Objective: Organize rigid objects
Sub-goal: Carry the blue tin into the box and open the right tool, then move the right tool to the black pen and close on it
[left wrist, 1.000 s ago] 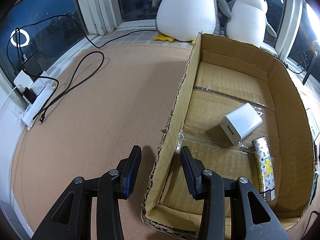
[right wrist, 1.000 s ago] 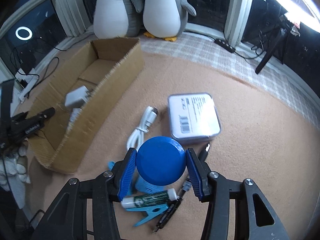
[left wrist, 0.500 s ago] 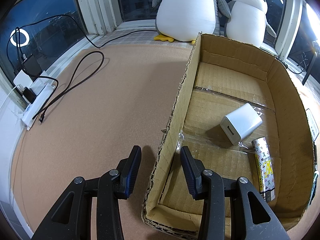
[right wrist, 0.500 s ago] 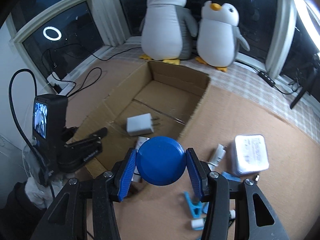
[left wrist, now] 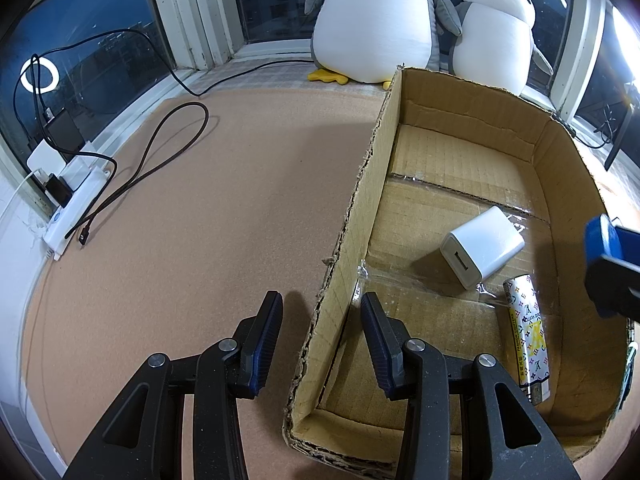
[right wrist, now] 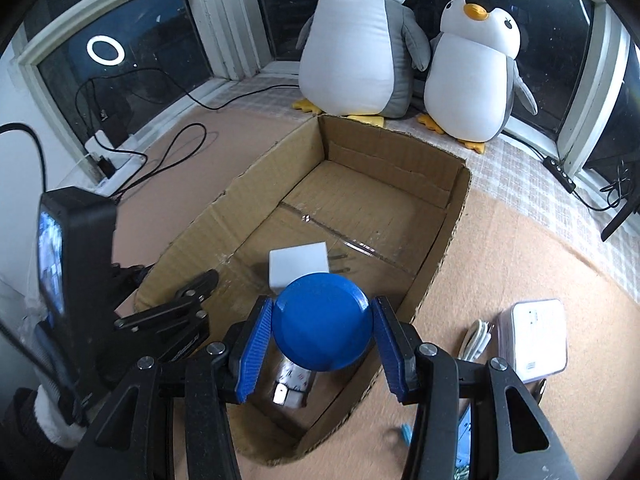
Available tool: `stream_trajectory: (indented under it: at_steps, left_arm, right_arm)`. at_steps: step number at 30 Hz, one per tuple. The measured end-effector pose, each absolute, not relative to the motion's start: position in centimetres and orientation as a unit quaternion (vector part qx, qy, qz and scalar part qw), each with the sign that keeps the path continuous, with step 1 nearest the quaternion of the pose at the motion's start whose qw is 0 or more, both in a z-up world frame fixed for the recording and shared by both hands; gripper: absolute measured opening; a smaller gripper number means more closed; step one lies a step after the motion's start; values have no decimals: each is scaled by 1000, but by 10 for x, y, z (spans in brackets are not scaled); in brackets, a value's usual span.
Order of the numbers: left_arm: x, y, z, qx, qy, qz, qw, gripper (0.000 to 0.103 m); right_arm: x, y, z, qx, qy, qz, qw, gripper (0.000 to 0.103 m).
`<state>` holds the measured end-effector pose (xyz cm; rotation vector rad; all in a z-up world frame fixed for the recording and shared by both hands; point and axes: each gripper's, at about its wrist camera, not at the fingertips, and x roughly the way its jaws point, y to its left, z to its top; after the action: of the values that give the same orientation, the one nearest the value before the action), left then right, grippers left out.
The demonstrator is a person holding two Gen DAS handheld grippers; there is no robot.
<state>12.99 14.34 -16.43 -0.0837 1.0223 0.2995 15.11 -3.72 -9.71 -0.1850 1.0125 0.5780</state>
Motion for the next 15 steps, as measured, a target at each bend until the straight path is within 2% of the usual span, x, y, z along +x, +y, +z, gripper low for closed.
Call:
stream_trajectory:
  at_steps: [3,4,5,7,15]
  left_arm:
    - [130,143,-164,-40,487,142,861,44]
    - [130,143,-164,-40,487,143,861,44]
    - [130,143,-164,-40,487,143,861,44]
    - [130,143,-164,-39,487,143,861,44]
    - [130,144,-165,-38,487,142,861,44]
  right_arm:
    - [154,-37,-98,-84,475,270,833,47]
    - [154,-36,-98,-84,474,271,834,50]
    - [152,-35,-98,-88,473,270,834,58]
    - [149,-35,-96,-94,467,269,837,63]
    - [144,-60,-79,-53,469,270,839,62]
